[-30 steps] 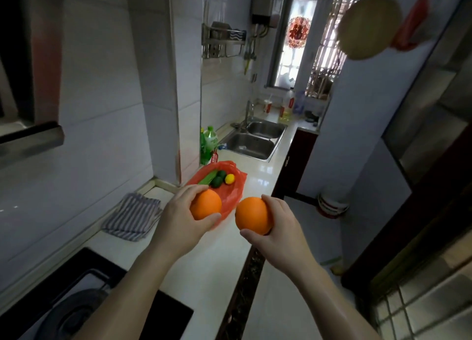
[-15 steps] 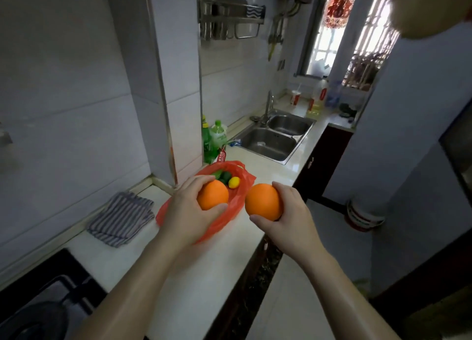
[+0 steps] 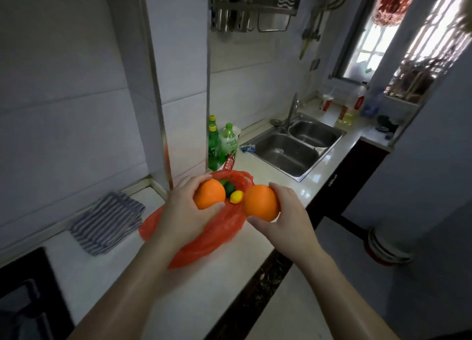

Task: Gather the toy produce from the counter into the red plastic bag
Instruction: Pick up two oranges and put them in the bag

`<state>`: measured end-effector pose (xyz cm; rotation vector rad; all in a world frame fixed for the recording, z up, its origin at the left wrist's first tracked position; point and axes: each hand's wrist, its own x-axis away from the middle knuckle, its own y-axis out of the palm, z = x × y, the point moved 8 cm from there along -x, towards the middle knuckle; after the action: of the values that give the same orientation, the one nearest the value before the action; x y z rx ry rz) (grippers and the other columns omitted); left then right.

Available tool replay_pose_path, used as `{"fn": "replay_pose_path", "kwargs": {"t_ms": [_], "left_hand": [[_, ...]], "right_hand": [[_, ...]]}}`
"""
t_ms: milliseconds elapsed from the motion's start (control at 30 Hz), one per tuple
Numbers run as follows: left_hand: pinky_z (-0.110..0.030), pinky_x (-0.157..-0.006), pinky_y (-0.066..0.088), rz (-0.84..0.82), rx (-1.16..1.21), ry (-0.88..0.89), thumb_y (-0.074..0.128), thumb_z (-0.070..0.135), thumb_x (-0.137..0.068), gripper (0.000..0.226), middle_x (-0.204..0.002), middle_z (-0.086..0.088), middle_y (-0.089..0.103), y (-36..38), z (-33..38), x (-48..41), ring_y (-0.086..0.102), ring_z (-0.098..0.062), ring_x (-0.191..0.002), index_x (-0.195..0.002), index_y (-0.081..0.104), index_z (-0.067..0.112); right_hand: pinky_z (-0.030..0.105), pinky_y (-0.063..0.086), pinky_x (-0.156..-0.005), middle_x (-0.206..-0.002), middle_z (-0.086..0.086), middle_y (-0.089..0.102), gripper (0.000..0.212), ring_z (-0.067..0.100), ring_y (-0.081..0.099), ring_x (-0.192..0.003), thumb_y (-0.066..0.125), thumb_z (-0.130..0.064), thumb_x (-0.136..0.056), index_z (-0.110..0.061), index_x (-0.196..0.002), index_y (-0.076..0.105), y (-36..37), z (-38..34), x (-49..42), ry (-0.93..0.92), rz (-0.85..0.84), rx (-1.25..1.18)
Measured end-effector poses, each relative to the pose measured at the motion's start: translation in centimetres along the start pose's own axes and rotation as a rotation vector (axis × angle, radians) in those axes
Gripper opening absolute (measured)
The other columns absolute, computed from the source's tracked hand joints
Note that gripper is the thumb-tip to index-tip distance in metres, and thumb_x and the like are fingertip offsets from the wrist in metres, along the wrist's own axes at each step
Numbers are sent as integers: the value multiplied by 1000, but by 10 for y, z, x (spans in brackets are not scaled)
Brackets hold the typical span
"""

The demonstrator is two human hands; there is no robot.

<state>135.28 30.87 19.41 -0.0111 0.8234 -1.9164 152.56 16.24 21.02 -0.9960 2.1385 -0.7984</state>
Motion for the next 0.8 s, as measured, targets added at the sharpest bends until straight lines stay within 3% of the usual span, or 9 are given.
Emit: {"fn": "replay_pose_path", "kwargs": {"t_ms": [333,533,800], "left_hand": [[-41,-90,51,7,-25,-114,80,43,-70,63,-127,15,50,42,-50,-64,53,-12,-109,-127,53,39],[-38,-88,51,-25,-110,-204,77,49,-71,64,-123,21,47,65,-77,-83,52,-10,-107,-128,50,41],[-23,-91,38,-21,-214,-358,78,44,-75,64,-122,23,37,112,-100,-107,41,-3,-109,-132,50,34]], "right_hand": [[28,42,-92,-131,-9,45,84,12,45,-115,79,-47,-65,-28,-137,39,47,47,-90,-24,-92,3],[37,46,-95,-135,-5,45,86,14,46,-119,78,-53,-65,-26,-138,39,86,82,-131,-37,-223,-36],[31,43,-94,-139,-5,43,85,14,44,-121,78,-50,-67,-28,-139,37,139,129,-178,-100,-416,-75]]}}
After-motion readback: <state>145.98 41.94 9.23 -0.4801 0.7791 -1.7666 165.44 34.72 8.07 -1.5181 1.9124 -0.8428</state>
